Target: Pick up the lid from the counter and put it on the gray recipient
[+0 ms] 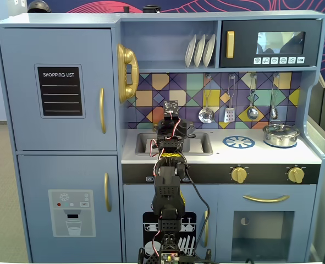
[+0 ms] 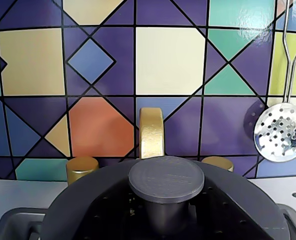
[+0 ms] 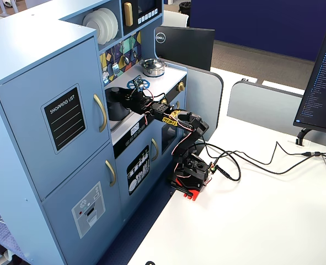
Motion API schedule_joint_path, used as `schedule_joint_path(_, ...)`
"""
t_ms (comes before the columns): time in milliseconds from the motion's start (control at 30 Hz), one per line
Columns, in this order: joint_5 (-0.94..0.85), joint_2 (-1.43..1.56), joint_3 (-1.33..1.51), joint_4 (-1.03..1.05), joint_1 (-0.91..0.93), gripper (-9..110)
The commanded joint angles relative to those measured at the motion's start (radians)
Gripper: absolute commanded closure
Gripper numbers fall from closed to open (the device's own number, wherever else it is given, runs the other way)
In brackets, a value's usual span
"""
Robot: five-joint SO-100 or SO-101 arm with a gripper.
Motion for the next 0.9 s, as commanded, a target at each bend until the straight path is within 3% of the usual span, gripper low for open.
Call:
schedule_joint_path(0,-0.002,-0.005,-0.035,-0.032,0.005,102)
schedule_joint_path(233,-0.014,-0.011,-0.035,-0.025,0.005,102)
schedule_joint_path(400,-0.011,0.057,-0.031,0.057,-0.003,84)
schedule_joint_path(567,-0.067,0.161,-0.043,0.137,-0.015,80)
schedule_joint_path(867,-0.086,0.499,-0.055,0.552,0.003,83)
